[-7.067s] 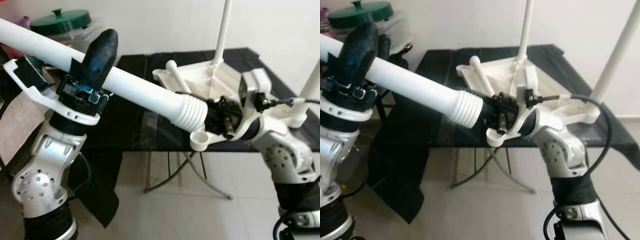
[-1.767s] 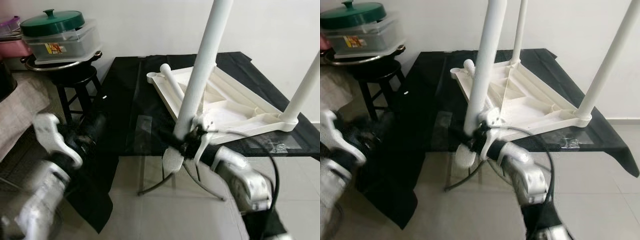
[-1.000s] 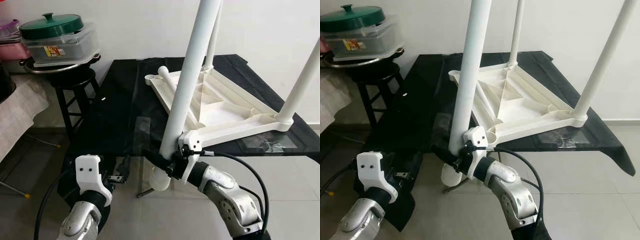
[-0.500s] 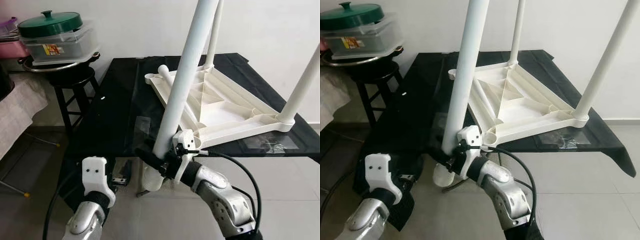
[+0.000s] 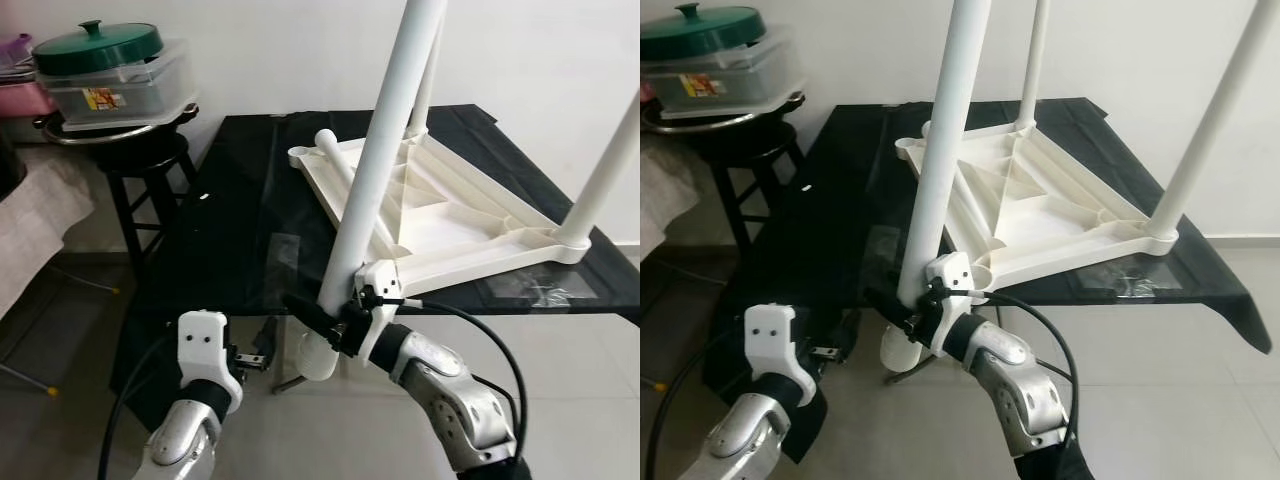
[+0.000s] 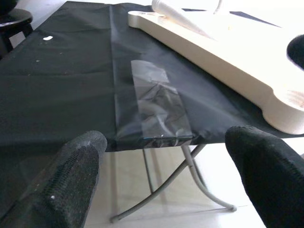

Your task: Building children table

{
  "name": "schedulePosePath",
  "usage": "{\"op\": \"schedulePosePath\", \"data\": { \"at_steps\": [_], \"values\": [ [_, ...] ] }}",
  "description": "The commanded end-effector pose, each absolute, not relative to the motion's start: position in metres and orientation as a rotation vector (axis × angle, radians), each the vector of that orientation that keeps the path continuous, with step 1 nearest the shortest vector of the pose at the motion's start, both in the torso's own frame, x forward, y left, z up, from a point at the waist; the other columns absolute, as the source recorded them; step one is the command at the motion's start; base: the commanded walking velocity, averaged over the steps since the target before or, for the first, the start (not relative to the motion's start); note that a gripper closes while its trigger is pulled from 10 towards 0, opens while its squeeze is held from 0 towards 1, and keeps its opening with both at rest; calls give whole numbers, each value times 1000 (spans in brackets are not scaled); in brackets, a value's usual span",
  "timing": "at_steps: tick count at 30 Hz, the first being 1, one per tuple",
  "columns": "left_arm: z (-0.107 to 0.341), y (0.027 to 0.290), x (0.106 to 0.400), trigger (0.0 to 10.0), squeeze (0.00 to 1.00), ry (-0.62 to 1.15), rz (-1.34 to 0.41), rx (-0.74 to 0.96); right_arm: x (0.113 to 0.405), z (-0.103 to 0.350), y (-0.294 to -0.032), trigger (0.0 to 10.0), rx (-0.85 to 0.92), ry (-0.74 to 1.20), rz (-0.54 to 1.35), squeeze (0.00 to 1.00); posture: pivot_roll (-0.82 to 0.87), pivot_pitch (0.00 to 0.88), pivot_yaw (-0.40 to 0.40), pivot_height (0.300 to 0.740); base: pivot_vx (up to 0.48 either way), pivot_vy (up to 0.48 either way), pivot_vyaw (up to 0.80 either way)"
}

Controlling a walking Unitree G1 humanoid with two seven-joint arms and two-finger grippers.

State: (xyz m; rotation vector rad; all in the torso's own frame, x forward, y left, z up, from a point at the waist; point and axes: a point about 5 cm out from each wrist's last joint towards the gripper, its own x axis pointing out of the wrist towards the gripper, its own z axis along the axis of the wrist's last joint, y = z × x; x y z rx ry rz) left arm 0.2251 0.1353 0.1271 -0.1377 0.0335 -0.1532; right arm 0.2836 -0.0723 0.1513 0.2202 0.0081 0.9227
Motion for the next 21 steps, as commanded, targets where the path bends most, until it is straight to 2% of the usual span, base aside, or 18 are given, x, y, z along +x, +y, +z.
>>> {"op": "schedulePosePath", "data": {
  "at_steps": [1, 10, 18, 21],
  "values": [
    [127, 139, 223, 10000, 0, 33, -129, -120, 285, 155, -71, 10000, 214, -14, 930, 0, -54, 29, 10, 740, 0, 0, 0],
    [128, 138, 230, 10000, 0, 32, -126, -104, 288, 156, -77, 10000, 207, -16, 916, 0, -74, 34, 19, 740, 0, 0, 0],
    [128, 142, 231, 10000, 0, 39, -101, -135, 288, 155, -74, 10000, 197, -9, 926, 0, -72, 51, 21, 740, 0, -480, 0],
    [128, 145, 229, 10000, 0, 41, -89, -154, 286, 153, -75, 10000, 194, -4, 925, 0, -72, 56, 20, 740, 0, 0, 0]
  ]
}}
